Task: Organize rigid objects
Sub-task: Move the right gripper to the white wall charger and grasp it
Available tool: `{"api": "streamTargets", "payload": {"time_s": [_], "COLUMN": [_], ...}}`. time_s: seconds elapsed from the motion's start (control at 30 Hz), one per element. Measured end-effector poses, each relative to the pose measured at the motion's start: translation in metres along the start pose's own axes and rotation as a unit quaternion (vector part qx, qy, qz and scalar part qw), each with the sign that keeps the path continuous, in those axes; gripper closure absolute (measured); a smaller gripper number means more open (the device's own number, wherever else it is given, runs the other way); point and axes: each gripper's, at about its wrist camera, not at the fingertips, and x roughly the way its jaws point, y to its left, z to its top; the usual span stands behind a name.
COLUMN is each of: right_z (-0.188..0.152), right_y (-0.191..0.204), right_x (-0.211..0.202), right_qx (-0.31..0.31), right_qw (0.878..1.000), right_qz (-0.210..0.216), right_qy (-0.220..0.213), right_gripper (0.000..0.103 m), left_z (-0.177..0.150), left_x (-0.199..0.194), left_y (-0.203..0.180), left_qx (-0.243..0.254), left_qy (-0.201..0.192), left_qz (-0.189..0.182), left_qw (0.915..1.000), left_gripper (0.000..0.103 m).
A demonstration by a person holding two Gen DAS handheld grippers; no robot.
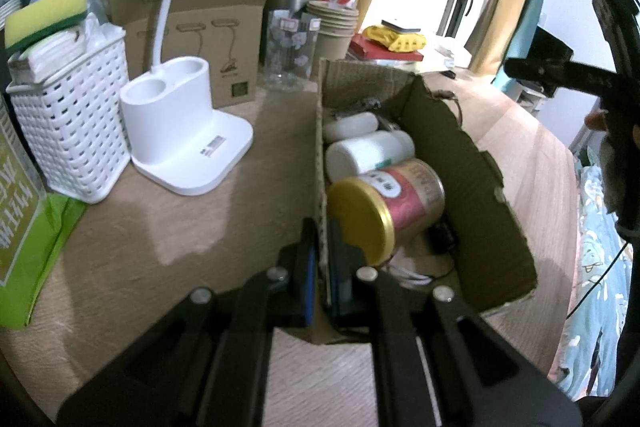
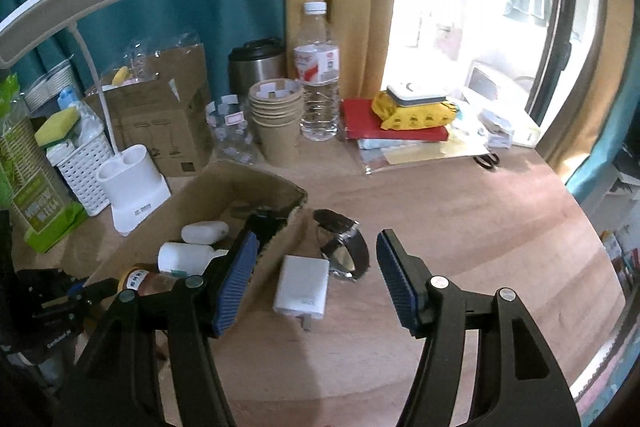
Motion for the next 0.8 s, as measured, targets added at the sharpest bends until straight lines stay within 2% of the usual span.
{"api": "streamTargets", "payload": {"time_s": [0.07, 0.13, 0.2, 0.8], "right_z": [-0.004, -0.009, -0.012, -0.044], "right_y": [-0.001, -0.002, -0.002, 0.002], "right_x": [-0.001, 0.0, 0.002, 0.046], "right_qx": [0.0, 0.0, 0.001, -0.002], "right_qw": [1.0, 1.0, 1.0, 0.999], "right_qz": [0.001, 0.0, 0.0, 0.007], "right_qy": [-0.001, 0.003, 0.006, 0.05], "right_gripper": [0.036, 0.028, 0.025, 0.025], "left_z": [0.0, 0.0, 0.0, 0.001], "left_x": [0.0, 0.0, 0.0, 0.0], "left_y": [0.0, 0.0, 0.0, 0.0], "left_qx": [0.001, 0.001, 0.0, 0.001], "left_qy": [0.0, 0.0, 0.0, -0.001], "left_qz": [0.0, 0.0, 0.0, 0.0], "left_qw": [1.0, 1.0, 1.0, 1.0], "left_gripper": [0.097, 0.097, 0.097, 0.097]}}
